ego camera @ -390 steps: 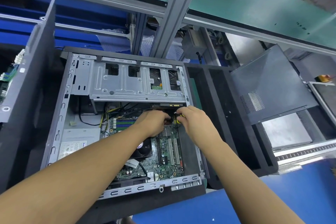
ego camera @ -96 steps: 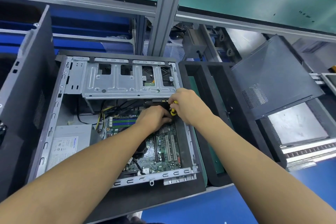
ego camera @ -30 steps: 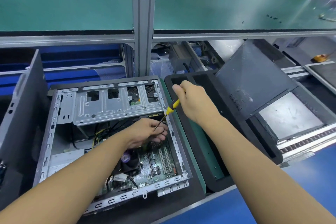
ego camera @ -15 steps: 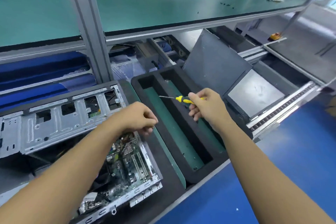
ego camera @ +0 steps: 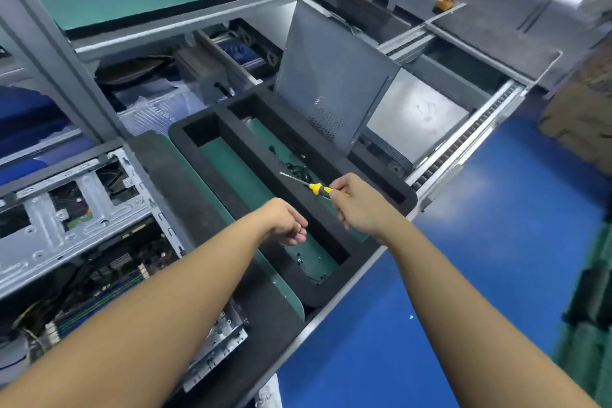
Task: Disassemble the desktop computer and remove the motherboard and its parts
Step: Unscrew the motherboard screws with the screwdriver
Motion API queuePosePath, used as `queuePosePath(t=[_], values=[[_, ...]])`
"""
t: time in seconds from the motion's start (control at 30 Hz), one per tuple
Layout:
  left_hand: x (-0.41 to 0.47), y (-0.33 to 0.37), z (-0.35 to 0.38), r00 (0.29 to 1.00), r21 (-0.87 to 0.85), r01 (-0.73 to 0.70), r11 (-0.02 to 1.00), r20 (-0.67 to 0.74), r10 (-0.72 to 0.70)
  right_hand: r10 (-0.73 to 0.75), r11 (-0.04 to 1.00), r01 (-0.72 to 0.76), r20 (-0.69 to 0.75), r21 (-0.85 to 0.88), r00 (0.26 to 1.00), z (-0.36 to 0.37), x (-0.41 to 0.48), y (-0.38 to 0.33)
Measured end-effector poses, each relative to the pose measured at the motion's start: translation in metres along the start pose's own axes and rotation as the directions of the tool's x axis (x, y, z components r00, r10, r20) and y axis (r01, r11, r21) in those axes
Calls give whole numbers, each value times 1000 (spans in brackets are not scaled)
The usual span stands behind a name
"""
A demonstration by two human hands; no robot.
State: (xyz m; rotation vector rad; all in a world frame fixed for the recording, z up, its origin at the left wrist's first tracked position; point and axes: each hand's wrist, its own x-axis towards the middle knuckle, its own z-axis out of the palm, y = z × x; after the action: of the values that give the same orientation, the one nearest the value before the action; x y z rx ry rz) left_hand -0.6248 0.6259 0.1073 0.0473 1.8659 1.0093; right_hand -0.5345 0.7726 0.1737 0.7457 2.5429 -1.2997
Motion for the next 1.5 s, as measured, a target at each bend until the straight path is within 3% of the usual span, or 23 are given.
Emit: queuePosePath(t=[0.1, 0.2, 0.27, 0.37, 0.47, 0.53, 0.6, 0.7, 0.8, 0.87, 0.97, 1.23, 1.3, 1.4, 1.5], values=[[6, -7, 8, 997, 120, 71, 990, -28, -68, -3, 1000, 3, 12, -8, 1000, 0, -1, 4], [7, -10, 0, 987, 317, 85, 945, -159, -36, -17, 1000, 18, 32, -10, 999, 2, 0, 0], [3, -8, -11, 979, 223, 58, 973, -203, -12, -58, 998, 58, -7, 19, 998, 5, 2, -7], [-14, -4, -35, 982, -60, -95, 994, -169, 83, -118, 962, 127, -53, 241, 992, 19, 7, -26], [-49, -7, -65, 950, -199, -304, 932, -135, 281, -187, 891, 136, 77, 432, 979, 41, 11, -51], [-70, -15, -85, 917, -228, -382, 896, -212, 337, -225, 895, 118, 207, 430, 952, 61, 14, -62], [-89, -27, -104, 882, -193, -416, 889, -322, 343, -227, 922, 90, 338, 376, 913, 84, 14, -67], [-110, -52, -125, 790, 73, -381, 922, -492, 366, -143, 940, -29, 471, 340, 871, 120, 15, -63], [-128, -78, -139, 670, 289, -278, 916, -625, 400, -36, 986, -45, 476, 158, 879, 154, 16, -51], [-136, -93, -145, 652, 285, -285, 915, -642, 403, -12, 993, 58, 387, -106, 922, 171, 14, -42], [-148, -117, -152, 667, 228, -283, 932, -651, 362, -3, 884, 164, 345, -438, 939, 191, 8, -30], [-166, -169, -157, 664, 38, -261, 964, -719, 208, -45, 746, 256, 337, -614, 940, 199, 15, -44], [-170, -177, -159, 648, -17, -277, 961, -741, 174, -154, 790, 280, 265, -546, 952, 190, 17, -64], [-179, -186, -163, 621, -115, -327, 938, -775, 121, -310, 916, 328, 109, -230, 944, 178, 12, -100], [-195, -194, -167, 593, -211, -401, 891, -801, 77, -467, 883, 469, 55, -30, 882, 180, -7, -139]])
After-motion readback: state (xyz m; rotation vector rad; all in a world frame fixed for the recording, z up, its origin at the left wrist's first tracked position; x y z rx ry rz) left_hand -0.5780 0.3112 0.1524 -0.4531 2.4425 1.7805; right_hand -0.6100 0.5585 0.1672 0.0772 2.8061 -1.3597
